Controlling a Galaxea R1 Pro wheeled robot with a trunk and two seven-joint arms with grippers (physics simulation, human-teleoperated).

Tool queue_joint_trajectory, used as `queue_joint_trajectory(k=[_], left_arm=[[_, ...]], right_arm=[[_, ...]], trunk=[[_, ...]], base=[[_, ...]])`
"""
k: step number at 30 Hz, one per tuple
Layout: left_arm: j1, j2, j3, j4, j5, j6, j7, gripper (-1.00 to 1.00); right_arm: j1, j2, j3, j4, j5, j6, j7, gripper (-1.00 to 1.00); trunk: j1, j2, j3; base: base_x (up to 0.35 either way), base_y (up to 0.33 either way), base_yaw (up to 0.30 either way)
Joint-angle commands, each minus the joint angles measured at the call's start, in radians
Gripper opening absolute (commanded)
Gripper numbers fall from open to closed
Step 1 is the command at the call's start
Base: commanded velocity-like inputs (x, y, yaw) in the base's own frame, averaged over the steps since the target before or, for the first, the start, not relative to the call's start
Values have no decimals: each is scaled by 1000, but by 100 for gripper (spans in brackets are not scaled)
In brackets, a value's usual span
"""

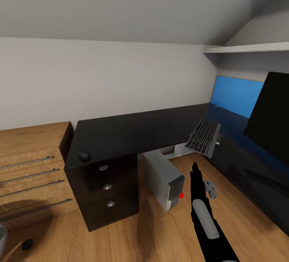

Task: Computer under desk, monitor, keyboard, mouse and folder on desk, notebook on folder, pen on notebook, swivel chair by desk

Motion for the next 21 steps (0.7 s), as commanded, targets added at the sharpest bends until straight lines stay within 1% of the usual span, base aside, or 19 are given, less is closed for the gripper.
queue_joint_trajectory(k=[1,4,10,16,21], left_arm=[[0,0,-2,1,10,-6,4,100],[0,0,-3,5,10,-5,4,100],[0,0,-3,7,10,-6,4,100],[0,1,-3,16,10,-7,4,100],[0,0,-3,35,10,-8,5,100]], right_arm=[[0,0,0,-1,-6,-2,-2,100],[0,-7,-1,-1,-8,0,-2,100],[0,-25,-1,-1,-13,3,-2,100],[0,-32,-1,-3,-16,5,1,100],[0,-34,-2,-5,-17,7,28,100]], trunk=[[4,-8,-4],[15,-29,-13],[15,-29,-13],[15,-29,-13],[15,-29,-13]], base=[[0,0,0],[0,0,0],[0,0,0],[0,0,0],[0,0,0]])
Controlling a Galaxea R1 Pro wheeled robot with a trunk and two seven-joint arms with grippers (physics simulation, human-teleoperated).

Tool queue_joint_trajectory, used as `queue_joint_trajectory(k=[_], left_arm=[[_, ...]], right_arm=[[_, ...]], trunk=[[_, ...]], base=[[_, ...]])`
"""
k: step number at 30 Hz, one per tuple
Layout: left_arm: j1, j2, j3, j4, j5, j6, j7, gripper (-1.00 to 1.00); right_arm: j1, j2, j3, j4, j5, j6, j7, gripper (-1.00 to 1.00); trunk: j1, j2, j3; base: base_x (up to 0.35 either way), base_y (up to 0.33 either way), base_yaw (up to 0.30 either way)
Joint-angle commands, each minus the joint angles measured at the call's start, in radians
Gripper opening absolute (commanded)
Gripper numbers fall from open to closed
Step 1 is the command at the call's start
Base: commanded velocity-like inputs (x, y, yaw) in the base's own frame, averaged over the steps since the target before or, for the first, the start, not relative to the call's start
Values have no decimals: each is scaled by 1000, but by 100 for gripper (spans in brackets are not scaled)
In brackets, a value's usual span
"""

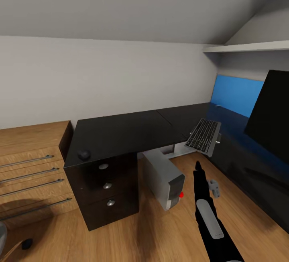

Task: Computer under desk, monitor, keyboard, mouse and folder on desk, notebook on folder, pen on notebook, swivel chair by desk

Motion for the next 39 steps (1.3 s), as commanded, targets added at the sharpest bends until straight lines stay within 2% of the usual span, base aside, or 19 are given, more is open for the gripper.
queue_joint_trajectory(k=[1,5,12,26,39], left_arm=[[0,0,-2,3,10,-6,4,100],[0,0,-2,14,10,-6,4,100],[0,0,-2,25,10,-6,5,100],[0,0,-4,32,10,-6,5,100],[0,0,-4,43,9,-6,5,100]], right_arm=[[0,0,0,-1,-6,-2,7,100],[0,0,-3,-2,-6,-2,43,100],[0,0,-6,-2,-8,-2,63,100],[0,-1,-16,-2,-63,-2,68,100],[0,1,-19,-1,-67,-7,66,100]], trunk=[[0,0,-1],[0,0,-1],[0,0,-1],[0,0,-1],[0,0,-1]], base=[[0,0,0],[13,0,0],[173,0,0],[119,0,0],[174,0,0]])
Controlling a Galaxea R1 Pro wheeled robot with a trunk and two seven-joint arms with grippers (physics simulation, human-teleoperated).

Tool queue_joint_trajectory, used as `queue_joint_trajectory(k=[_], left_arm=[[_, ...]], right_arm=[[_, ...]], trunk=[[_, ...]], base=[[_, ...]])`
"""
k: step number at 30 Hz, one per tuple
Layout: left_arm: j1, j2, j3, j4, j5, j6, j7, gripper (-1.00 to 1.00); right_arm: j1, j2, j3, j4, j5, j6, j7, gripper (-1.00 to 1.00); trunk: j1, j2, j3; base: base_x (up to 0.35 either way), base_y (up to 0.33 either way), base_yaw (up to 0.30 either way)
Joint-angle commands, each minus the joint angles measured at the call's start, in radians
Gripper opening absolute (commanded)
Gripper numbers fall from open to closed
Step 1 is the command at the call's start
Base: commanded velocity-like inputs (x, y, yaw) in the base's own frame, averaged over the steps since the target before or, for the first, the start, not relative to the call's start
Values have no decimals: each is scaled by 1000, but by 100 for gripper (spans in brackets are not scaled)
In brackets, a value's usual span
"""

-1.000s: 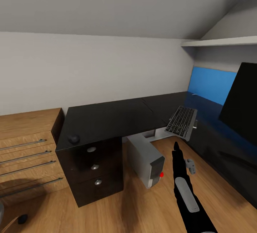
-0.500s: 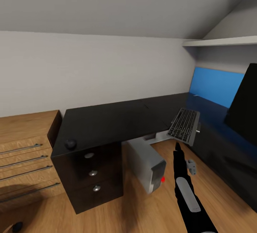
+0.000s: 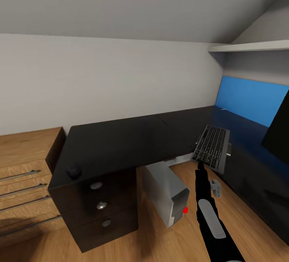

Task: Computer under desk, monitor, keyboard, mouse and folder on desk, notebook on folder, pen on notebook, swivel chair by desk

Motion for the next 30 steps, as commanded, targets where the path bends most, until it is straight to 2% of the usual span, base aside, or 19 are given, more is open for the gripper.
queue_joint_trajectory(k=[1,5,14,30], left_arm=[[0,0,-2,1,10,-6,4,100],[0,0,-2,3,10,-6,4,100],[0,0,-2,6,10,-6,4,100],[0,0,-2,8,10,-6,4,100]], right_arm=[[0,1,-1,-1,-8,-3,0,100],[0,0,-3,0,-7,-4,0,100],[0,-1,-59,4,-8,1,-4,100],[0,-2,-67,6,-7,3,-5,100]], trunk=[[0,0,-1],[0,0,-1],[0,0,-1],[0,0,-1]], base=[[124,0,0],[73,0,0],[134,-24,0],[80,-10,0]])
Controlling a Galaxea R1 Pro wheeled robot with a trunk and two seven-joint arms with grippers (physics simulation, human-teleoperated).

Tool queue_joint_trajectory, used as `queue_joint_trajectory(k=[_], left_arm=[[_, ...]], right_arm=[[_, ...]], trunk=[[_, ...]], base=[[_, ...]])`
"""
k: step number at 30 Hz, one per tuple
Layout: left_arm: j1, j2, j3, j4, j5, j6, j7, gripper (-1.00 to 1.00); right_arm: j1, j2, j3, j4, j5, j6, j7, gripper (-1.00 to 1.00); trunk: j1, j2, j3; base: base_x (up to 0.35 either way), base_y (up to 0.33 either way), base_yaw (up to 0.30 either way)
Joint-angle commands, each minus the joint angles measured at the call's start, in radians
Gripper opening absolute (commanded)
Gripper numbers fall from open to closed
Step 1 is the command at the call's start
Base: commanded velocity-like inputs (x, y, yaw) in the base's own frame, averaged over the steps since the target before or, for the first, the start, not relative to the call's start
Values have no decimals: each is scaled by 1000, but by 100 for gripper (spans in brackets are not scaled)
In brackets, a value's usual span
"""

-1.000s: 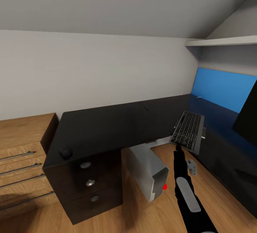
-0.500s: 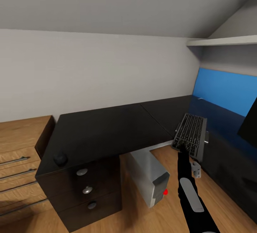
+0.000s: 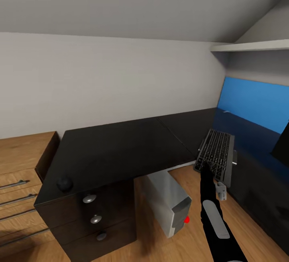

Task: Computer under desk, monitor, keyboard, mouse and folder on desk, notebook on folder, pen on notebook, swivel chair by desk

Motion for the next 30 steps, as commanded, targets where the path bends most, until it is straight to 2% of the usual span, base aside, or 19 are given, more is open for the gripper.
queue_joint_trajectory(k=[1,15,30], left_arm=[[0,0,-2,-1,11,-6,4,100],[0,0,-2,-1,11,-6,4,100],[0,-1,-2,0,12,-6,4,100]], right_arm=[[0,0,0,-1,-7,-2,0,100],[0,0,0,-1,-6,-2,0,100],[0,0,-1,-1,-6,-2,0,100]], trunk=[[0,0,-1],[0,0,-1],[0,0,-1]], base=[[72,0,0],[10,0,0],[-95,0,0]])
